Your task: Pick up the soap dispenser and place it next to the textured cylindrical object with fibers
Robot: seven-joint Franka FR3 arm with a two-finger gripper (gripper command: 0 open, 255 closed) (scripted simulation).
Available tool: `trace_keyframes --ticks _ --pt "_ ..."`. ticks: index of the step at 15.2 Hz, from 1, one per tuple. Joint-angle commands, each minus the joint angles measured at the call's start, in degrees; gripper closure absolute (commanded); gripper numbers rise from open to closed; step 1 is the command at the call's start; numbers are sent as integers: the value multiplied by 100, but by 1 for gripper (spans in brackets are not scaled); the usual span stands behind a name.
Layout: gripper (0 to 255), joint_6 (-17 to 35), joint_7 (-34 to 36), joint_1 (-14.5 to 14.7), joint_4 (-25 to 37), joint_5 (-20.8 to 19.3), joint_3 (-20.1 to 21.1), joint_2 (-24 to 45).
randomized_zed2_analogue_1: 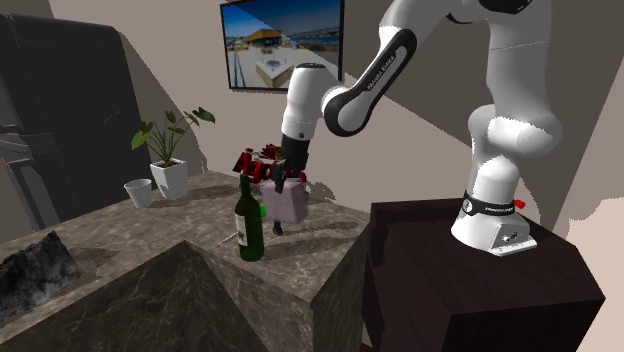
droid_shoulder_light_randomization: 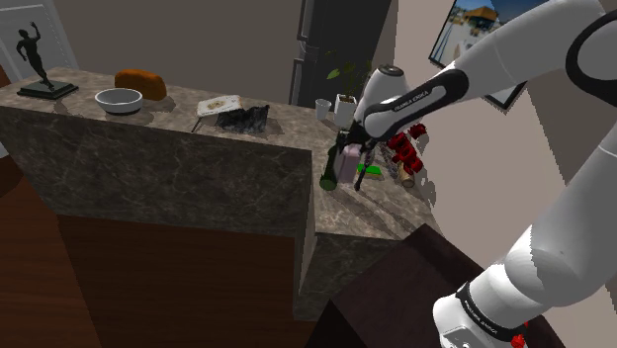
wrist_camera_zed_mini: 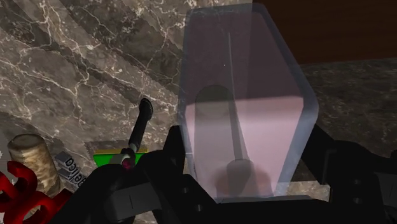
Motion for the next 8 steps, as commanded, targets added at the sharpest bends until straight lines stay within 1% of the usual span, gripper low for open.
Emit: trace_keyframes --ticks 1,8 --pt "255 -126 -56 -9 11 53 15 -118" --pt "255 -630 -228 -16 149 227 55 -492"
